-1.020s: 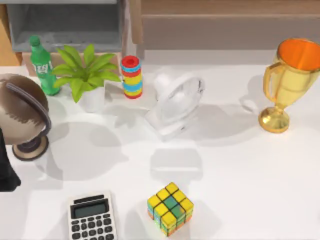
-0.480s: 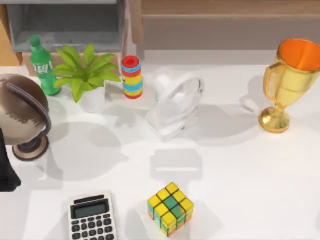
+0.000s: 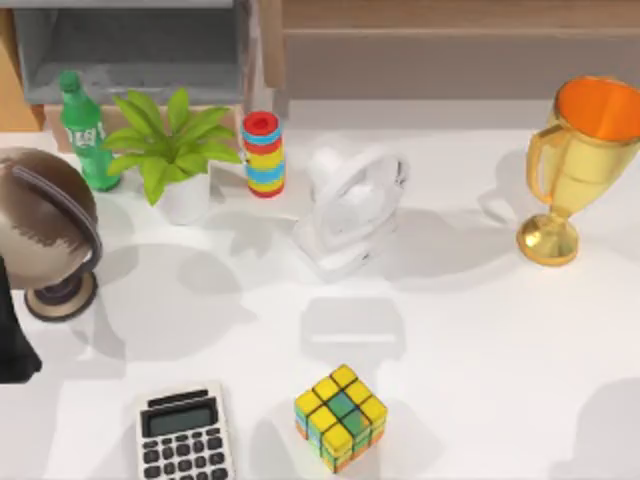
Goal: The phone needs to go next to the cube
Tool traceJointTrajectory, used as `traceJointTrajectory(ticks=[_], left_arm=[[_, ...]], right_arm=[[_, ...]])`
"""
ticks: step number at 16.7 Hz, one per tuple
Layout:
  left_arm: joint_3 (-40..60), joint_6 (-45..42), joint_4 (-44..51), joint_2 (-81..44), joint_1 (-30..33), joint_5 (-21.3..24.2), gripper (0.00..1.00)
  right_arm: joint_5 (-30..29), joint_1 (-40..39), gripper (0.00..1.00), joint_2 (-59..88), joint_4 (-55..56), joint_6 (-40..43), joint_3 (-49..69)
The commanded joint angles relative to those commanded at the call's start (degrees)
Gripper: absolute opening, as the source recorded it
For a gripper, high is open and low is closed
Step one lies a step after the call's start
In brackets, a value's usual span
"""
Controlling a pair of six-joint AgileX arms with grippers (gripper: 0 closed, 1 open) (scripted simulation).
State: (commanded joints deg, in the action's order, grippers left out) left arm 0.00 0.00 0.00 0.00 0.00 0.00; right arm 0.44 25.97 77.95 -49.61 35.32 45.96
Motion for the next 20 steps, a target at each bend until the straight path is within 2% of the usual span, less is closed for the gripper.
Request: traceJointTrajectory(ticks=[14, 20], left_arm=[[0.0, 0.0, 0.0, 0.0, 0.0, 0.0, 1.00], [0.0, 0.0, 0.0, 0.0, 0.0, 0.0, 1.00]], right_arm=[[-0.5, -42.7, 0.00, 8.3, -7.0, -49.0, 11.3], [-0.7, -57.5, 0.00, 12.2, -8.8, -66.1, 14.5]])
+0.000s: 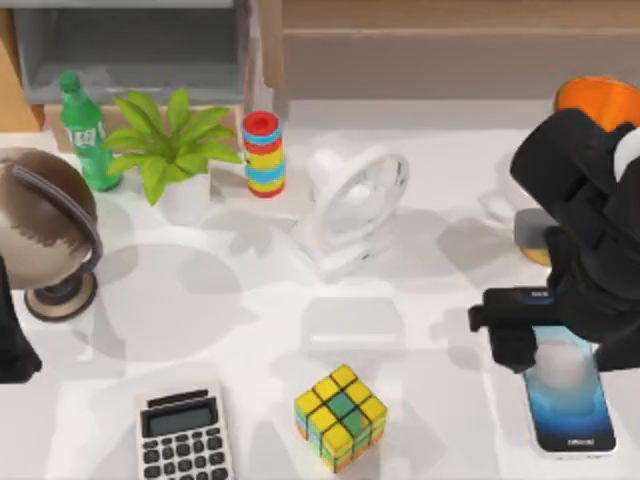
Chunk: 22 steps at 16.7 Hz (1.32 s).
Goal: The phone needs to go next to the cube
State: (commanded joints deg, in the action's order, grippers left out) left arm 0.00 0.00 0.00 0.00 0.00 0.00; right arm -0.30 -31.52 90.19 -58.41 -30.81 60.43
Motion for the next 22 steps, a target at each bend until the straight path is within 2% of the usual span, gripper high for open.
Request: traceJointTrajectory(ticks=[6, 22], left_arm=[[0.0, 0.0, 0.0, 0.0, 0.0, 0.0, 1.00], [0.0, 0.0, 0.0, 0.0, 0.0, 0.0, 1.00]], right_arm=[[-0.1, -7.3, 0.00, 2.1, -0.8, -8.5, 1.4], [-0.1, -7.4, 0.00, 1.6, 2.5, -9.1, 0.9]])
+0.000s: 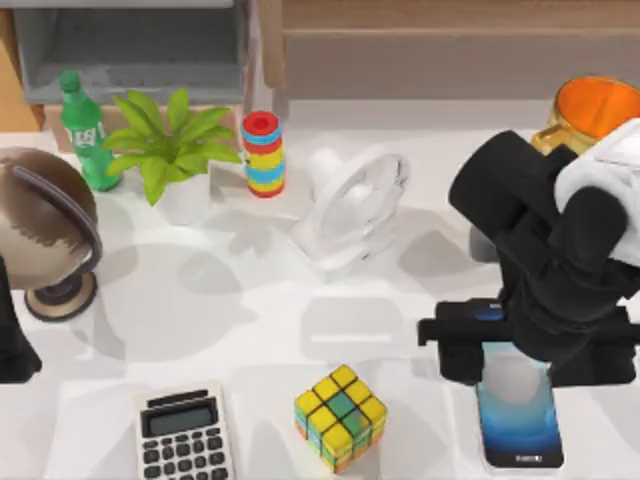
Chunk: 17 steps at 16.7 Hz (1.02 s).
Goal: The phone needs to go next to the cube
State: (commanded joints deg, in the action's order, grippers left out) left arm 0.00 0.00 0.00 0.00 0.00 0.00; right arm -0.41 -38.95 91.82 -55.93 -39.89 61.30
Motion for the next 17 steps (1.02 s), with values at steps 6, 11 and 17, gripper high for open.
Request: traceJointTrajectory(ticks=[6, 11, 17], left_arm=[[0.0, 0.0, 0.0, 0.0, 0.0, 0.0, 1.00], [0.0, 0.0, 0.0, 0.0, 0.0, 0.0, 1.00], [0.0, 0.0, 0.0, 0.0, 0.0, 0.0, 1.00]], right_arm=[[-0.1, -0.1, 0.00, 0.3, 3.9, -0.1, -1.3], [-0.1, -0.2, 0.00, 1.4, 7.1, -0.1, -3.0], [0.0, -0.3, 0.00, 4.3, 9.5, 0.0, -6.2]])
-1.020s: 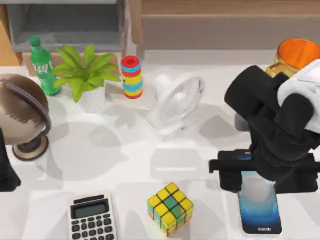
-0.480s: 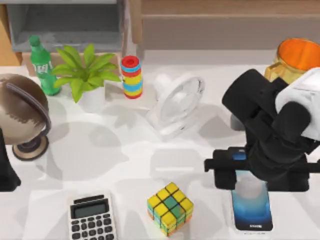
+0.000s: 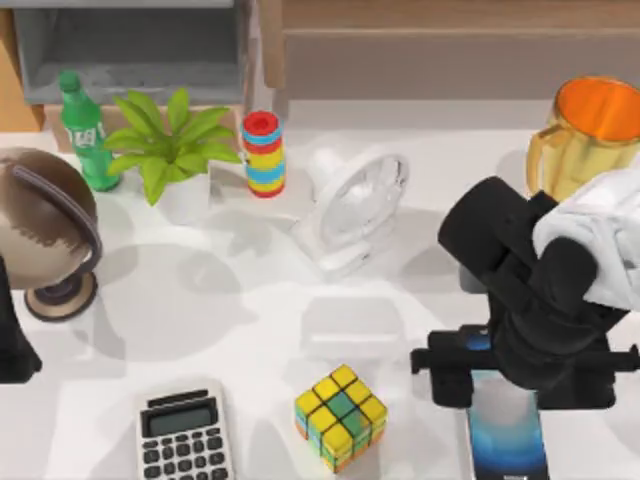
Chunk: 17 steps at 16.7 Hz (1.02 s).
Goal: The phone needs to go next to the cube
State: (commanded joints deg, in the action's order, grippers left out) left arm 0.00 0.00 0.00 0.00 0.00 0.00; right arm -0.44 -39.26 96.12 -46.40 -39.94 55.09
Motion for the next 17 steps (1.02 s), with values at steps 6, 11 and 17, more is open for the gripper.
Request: traceJointTrajectory(ticks=[6, 11, 17], left_arm=[[0.0, 0.0, 0.0, 0.0, 0.0, 0.0, 1.00], [0.0, 0.0, 0.0, 0.0, 0.0, 0.0, 1.00], [0.0, 0.0, 0.0, 0.0, 0.0, 0.0, 1.00]], right_arm=[[0.0, 0.0, 0.00, 1.2, 0.3, 0.0, -1.2], [0.0, 0.0, 0.30, 1.2, 0.3, 0.0, -1.2], [0.0, 0.0, 0.75, 1.2, 0.3, 0.0, -1.2]])
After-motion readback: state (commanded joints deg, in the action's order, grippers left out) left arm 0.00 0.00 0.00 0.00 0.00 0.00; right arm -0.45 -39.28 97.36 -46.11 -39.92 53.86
